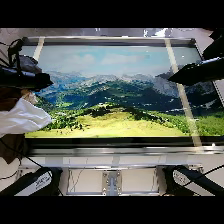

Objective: Fold the shirts.

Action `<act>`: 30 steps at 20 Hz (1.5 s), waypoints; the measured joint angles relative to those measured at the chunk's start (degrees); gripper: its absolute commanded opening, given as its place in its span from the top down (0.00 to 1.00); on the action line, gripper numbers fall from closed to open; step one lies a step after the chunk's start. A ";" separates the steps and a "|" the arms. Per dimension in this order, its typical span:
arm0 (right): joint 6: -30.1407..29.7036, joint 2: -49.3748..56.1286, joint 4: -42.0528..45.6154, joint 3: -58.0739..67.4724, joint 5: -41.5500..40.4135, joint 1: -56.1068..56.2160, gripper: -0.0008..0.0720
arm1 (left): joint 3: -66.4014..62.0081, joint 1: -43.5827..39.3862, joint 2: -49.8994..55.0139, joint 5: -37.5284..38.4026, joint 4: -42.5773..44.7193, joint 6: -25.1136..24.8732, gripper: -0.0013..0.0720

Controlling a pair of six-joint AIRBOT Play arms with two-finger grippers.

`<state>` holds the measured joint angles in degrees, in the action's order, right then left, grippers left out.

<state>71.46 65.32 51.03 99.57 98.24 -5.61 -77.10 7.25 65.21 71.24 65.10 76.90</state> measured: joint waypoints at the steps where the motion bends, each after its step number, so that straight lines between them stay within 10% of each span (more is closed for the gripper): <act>1: -0.02 0.00 0.02 0.00 0.00 0.00 0.97 | 0.00 -0.02 0.02 0.00 -0.02 0.00 0.97; 18: -0.02 0.00 0.00 0.00 -0.79 0.00 0.97 | 0.00 0.00 0.04 -0.11 0.02 -0.02 0.95; 19: -0.02 0.00 0.00 0.00 -1.25 0.00 0.97 | 0.00 -0.02 0.13 -1.16 0.50 -0.31 0.82; 21: 0.00 0.00 0.00 0.00 -2.51 0.00 0.97 | 0.00 0.00 0.22 -5.68 4.72 -0.68 0.11; 22: -0.02 0.00 -0.02 0.00 -3.48 0.00 0.97 | 0.02 0.15 0.26 -8.81 8.22 -0.39 0.06; 25: 0.00 0.00 -0.02 0.00 -5.40 0.00 0.97 | 0.02 2.45 0.55 -20.70 23.28 7.43 0.07; 30: -0.02 0.07 0.02 0.00 -9.62 0.00 0.97 | -0.15 15.10 3.43 -34.01 37.83 35.01 0.10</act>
<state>71.44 65.39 51.05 99.57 88.62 -5.61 -77.25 22.35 68.64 37.23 102.94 111.92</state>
